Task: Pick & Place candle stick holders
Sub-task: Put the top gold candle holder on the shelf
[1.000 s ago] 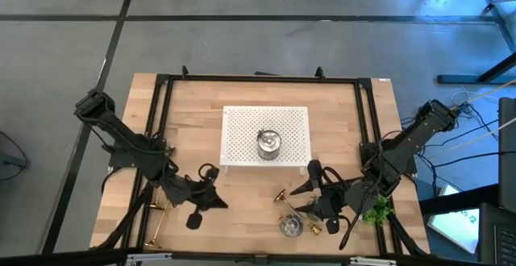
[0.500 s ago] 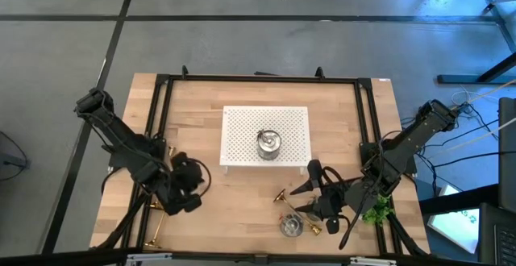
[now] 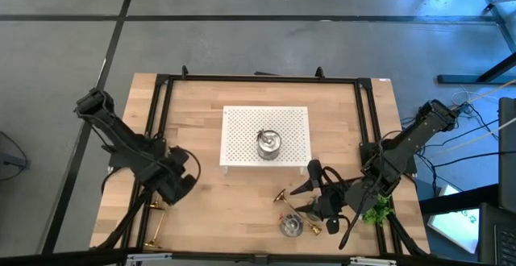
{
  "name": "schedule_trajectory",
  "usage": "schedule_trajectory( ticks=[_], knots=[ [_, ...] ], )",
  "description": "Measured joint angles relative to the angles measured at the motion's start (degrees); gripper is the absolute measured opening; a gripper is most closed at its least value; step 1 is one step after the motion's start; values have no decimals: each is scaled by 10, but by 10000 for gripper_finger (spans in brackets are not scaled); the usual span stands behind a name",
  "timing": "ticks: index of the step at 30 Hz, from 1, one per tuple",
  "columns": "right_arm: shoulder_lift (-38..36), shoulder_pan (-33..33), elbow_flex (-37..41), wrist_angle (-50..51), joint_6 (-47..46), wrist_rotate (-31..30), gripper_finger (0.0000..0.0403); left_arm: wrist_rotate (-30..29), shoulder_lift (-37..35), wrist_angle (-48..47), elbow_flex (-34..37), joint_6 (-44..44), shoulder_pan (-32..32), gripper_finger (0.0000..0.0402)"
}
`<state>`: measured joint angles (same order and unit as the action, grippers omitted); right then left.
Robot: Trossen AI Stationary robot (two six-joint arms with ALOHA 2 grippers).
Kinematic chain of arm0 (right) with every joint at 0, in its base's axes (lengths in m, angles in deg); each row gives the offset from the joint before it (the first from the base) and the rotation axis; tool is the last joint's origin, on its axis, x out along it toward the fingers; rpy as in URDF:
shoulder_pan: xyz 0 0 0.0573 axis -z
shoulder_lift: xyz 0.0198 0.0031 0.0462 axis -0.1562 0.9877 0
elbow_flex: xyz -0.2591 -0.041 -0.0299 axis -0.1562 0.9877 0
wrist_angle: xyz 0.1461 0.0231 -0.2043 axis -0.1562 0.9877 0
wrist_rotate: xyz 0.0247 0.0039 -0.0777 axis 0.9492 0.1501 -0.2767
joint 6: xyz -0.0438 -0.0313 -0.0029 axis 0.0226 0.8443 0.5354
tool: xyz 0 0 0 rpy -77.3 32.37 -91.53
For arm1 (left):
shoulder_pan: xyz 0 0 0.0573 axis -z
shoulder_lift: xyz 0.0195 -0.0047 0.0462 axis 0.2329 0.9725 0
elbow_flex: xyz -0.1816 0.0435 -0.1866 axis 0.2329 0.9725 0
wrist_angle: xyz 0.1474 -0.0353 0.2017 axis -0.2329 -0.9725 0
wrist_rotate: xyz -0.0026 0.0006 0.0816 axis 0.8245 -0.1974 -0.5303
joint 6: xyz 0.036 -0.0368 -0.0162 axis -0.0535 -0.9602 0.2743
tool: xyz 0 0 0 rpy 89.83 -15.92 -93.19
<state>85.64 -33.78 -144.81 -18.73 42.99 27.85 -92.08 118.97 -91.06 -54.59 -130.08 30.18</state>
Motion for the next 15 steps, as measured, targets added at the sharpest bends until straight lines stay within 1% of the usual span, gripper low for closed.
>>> schedule_trajectory(
  ticks=[4,9,15],
  knots=[
    [0,0,0,0,0,0,217,54,0,-1,35,-17,-10,3],
    [0,0,0,0,0,0,217,77,0,0,53,-37,-23,2],
    [0,0,0,0,0,0,217,132,0,0,67,-75,-27,3]
  ],
)
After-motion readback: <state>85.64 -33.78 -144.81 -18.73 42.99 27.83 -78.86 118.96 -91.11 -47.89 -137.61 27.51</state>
